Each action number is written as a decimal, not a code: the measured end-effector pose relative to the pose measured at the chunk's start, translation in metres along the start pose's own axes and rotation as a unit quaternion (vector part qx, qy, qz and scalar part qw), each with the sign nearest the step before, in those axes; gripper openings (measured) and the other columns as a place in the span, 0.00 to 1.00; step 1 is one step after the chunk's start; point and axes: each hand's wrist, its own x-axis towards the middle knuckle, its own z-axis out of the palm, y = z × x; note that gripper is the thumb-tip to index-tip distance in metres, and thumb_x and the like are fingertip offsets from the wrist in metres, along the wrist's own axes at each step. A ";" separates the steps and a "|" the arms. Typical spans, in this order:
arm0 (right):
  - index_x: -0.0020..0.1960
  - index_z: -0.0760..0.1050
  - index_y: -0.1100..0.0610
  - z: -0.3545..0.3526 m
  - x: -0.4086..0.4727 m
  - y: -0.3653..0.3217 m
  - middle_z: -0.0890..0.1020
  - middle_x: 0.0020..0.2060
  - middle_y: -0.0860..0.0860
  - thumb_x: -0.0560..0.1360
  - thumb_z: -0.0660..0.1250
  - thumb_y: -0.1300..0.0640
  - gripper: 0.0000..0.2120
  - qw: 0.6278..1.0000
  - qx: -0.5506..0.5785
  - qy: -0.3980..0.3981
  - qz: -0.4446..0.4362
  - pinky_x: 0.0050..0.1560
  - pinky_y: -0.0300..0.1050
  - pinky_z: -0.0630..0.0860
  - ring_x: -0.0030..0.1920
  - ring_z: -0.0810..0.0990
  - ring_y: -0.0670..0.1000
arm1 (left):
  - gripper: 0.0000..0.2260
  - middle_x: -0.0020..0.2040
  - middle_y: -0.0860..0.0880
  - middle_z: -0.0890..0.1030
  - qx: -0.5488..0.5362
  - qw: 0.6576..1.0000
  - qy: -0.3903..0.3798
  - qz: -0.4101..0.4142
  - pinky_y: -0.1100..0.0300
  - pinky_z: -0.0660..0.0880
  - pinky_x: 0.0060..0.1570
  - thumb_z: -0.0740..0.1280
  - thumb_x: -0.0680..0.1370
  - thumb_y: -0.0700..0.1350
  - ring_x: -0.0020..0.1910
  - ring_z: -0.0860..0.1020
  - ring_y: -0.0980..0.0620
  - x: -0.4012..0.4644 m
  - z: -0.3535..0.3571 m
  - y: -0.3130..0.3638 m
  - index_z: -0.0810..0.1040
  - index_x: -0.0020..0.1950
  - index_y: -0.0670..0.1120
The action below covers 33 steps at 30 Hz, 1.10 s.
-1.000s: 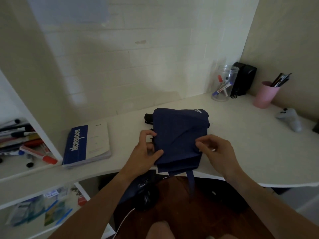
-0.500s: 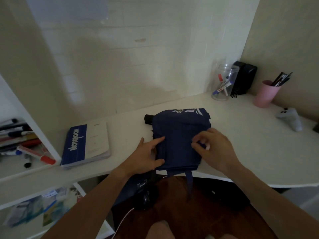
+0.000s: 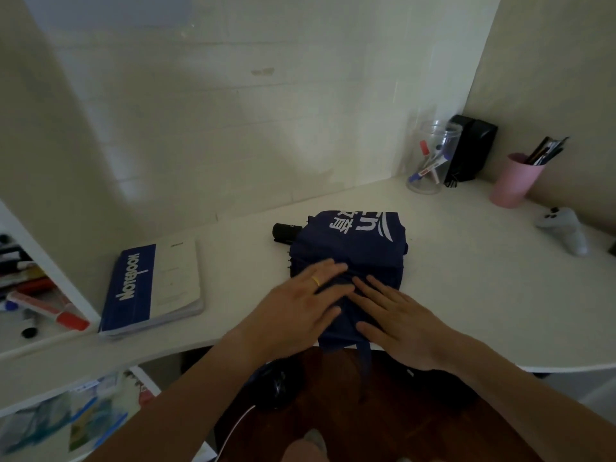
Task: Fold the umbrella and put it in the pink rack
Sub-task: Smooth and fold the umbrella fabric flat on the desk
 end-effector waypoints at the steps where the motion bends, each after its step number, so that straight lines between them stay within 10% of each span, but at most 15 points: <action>1: 0.80 0.51 0.43 -0.009 0.001 0.002 0.48 0.78 0.40 0.80 0.52 0.36 0.30 0.999 0.033 0.002 0.004 0.79 0.43 0.48 0.79 0.45 0.43 | 0.22 0.79 0.49 0.63 0.002 0.999 -0.046 -0.002 0.53 0.64 0.75 0.53 0.85 0.54 0.78 0.61 0.50 -0.003 0.007 -0.002 0.67 0.77 0.50; 4: 0.62 0.78 0.48 -0.053 0.017 0.015 0.82 0.60 0.45 0.74 0.71 0.46 0.17 0.954 0.180 0.227 0.072 0.63 0.50 0.76 0.59 0.80 0.48 | 0.25 0.80 0.51 0.62 0.006 0.995 -0.089 -0.038 0.52 0.65 0.74 0.48 0.85 0.57 0.78 0.61 0.51 -0.013 0.022 -0.010 0.61 0.80 0.51; 6: 0.61 0.78 0.51 -0.083 0.041 0.035 0.82 0.54 0.50 0.71 0.72 0.43 0.21 0.886 0.190 0.382 0.181 0.58 0.54 0.78 0.54 0.81 0.53 | 0.25 0.81 0.51 0.61 0.012 0.994 -0.099 -0.037 0.52 0.63 0.75 0.46 0.84 0.58 0.79 0.59 0.52 -0.013 0.022 -0.010 0.59 0.81 0.52; 9: 0.71 0.69 0.58 -0.107 0.080 0.061 0.76 0.66 0.57 0.66 0.74 0.35 0.42 0.877 0.279 0.258 0.293 0.66 0.60 0.73 0.65 0.75 0.59 | 0.26 0.81 0.51 0.59 0.011 0.994 -0.105 -0.036 0.53 0.61 0.76 0.46 0.84 0.58 0.79 0.58 0.52 -0.013 0.020 -0.007 0.57 0.81 0.52; 11: 0.65 0.76 0.63 -0.109 0.094 0.064 0.81 0.60 0.59 0.68 0.78 0.45 0.33 0.880 0.328 0.190 0.287 0.64 0.56 0.76 0.61 0.79 0.59 | 0.26 0.81 0.52 0.58 0.003 0.993 -0.107 -0.043 0.53 0.60 0.77 0.47 0.84 0.58 0.80 0.57 0.52 -0.012 0.019 -0.006 0.57 0.81 0.52; 18: 0.43 0.82 0.58 -0.118 0.052 0.028 0.84 0.37 0.48 0.71 0.75 0.66 0.05 0.865 0.355 0.349 0.067 0.43 0.33 0.76 0.36 0.81 0.39 | 0.24 0.80 0.51 0.62 -0.026 0.994 -0.097 -0.053 0.50 0.65 0.74 0.50 0.83 0.57 0.78 0.60 0.50 -0.012 0.023 -0.006 0.62 0.79 0.55; 27: 0.45 0.82 0.51 -0.025 -0.035 -0.014 0.84 0.51 0.42 0.69 0.77 0.63 0.10 0.902 0.227 0.366 -0.032 0.57 0.45 0.79 0.54 0.82 0.42 | 0.22 0.76 0.50 0.69 -0.079 0.991 -0.048 -0.098 0.54 0.69 0.70 0.57 0.84 0.54 0.70 0.69 0.47 -0.018 0.020 0.011 0.62 0.78 0.57; 33: 0.47 0.82 0.49 0.016 -0.044 -0.009 0.83 0.55 0.42 0.71 0.77 0.59 0.08 0.935 0.128 0.325 -0.067 0.56 0.47 0.80 0.58 0.80 0.43 | 0.14 0.52 0.51 0.80 -0.189 0.951 0.092 -0.228 0.63 0.74 0.50 0.70 0.78 0.51 0.52 0.76 0.52 -0.030 0.016 0.023 0.75 0.61 0.49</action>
